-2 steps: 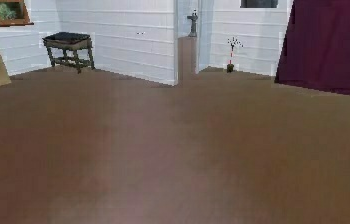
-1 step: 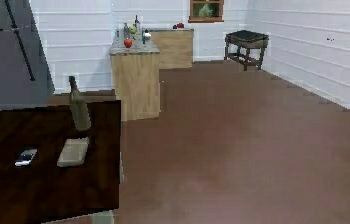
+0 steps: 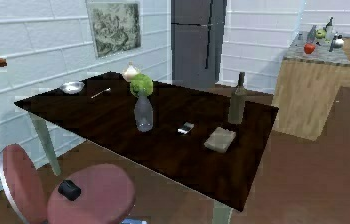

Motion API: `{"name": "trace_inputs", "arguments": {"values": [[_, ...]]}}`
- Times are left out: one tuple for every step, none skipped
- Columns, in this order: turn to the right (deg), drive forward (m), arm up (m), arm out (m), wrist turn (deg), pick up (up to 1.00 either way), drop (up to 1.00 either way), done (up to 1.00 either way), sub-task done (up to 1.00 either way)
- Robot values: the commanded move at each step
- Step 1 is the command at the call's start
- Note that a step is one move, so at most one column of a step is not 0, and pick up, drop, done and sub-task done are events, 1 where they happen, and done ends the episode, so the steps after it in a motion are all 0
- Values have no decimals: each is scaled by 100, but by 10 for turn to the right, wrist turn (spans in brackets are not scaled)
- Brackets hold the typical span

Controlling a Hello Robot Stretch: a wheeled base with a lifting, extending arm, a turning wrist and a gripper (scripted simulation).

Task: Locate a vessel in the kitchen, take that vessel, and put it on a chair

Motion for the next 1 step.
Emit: {"name": "trace_inputs", "arguments": {"values": [[-60,0,0,0,0,0,0,0,0]]}}
